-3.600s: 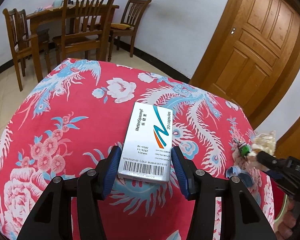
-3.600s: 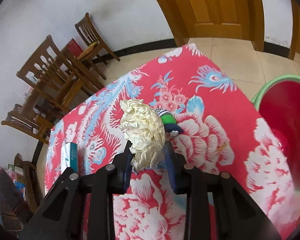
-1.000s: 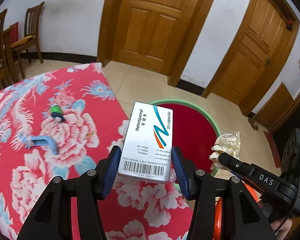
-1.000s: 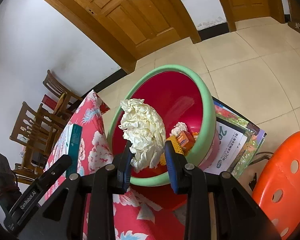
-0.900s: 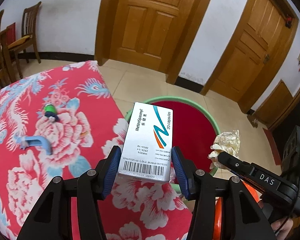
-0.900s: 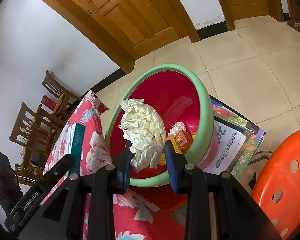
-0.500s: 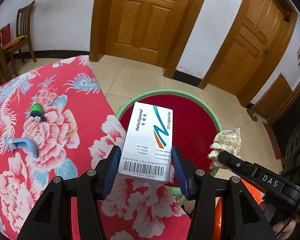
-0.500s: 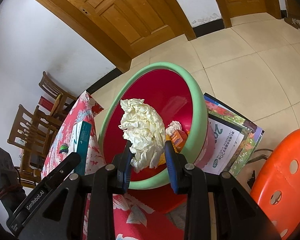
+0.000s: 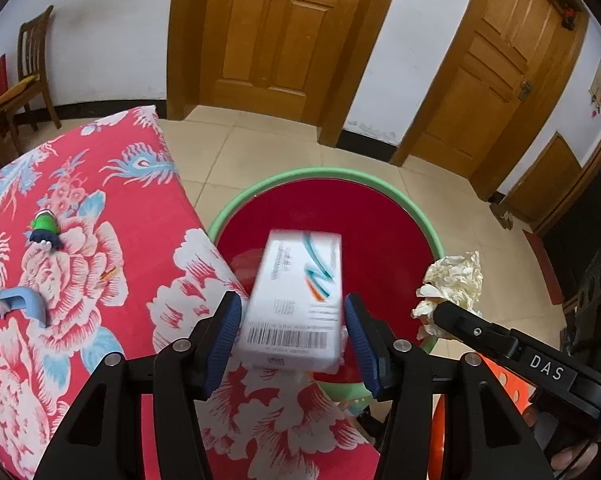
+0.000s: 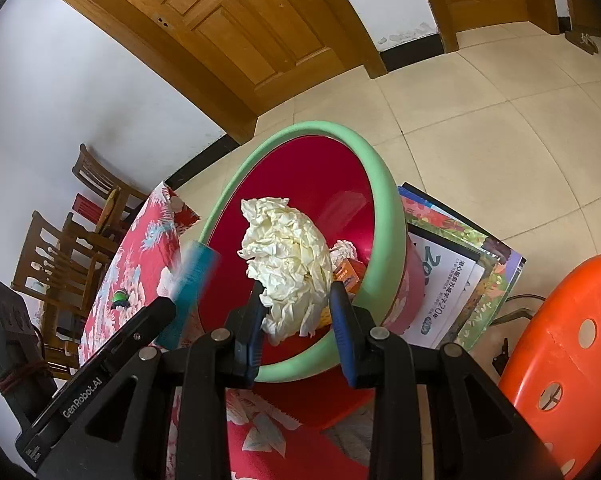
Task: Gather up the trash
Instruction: 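Open both grippers to drop the paper and box into the bin, then move the left gripper to the blue plastic piece and grasp it, then grasp the small green-and-white toy with the right gripper while the left holds the blue piece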
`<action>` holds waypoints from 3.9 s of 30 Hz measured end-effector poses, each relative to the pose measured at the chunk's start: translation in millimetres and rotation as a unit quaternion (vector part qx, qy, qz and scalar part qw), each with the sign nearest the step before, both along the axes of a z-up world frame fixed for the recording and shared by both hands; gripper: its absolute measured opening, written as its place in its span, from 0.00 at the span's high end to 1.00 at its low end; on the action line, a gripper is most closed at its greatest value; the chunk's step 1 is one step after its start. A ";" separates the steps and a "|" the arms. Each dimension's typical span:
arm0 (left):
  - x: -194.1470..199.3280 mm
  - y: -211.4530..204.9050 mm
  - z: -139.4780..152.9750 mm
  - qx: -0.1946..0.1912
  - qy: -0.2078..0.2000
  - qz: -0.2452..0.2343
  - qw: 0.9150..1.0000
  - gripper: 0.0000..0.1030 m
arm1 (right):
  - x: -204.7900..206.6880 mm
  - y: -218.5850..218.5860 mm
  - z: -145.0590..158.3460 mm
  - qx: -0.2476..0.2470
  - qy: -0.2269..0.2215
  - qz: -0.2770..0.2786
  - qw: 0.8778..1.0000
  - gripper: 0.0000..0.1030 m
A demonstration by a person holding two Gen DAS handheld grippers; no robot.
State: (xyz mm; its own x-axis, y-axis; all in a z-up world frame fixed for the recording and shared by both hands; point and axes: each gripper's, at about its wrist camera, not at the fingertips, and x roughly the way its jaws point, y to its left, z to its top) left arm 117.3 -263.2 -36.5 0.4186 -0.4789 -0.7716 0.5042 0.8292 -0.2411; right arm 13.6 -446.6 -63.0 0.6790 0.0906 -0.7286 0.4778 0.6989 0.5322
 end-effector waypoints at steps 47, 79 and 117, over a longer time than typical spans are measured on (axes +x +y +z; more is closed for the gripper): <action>34.3 152.3 -10.9 0.007 0.010 0.221 0.975 0.42 | 16.8 21.0 7.3 -0.018 -0.006 0.038 0.999 0.49; 58.1 184.8 -14.2 -0.011 0.023 0.256 0.966 0.82 | 21.0 37.2 14.5 -0.028 -0.008 0.057 0.998 0.49; 76.9 202.5 -10.1 -0.014 0.007 0.254 0.967 0.81 | 49.6 81.8 39.4 -0.068 -0.012 0.116 0.991 0.49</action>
State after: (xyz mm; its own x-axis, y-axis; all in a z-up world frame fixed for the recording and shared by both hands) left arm 194.2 -60.7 -46.6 0.5948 -0.2351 -0.7687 0.0294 0.9620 -0.2714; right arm 63.2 -364.8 -23.6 0.6681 0.1481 -0.7292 0.2844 0.8548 0.4341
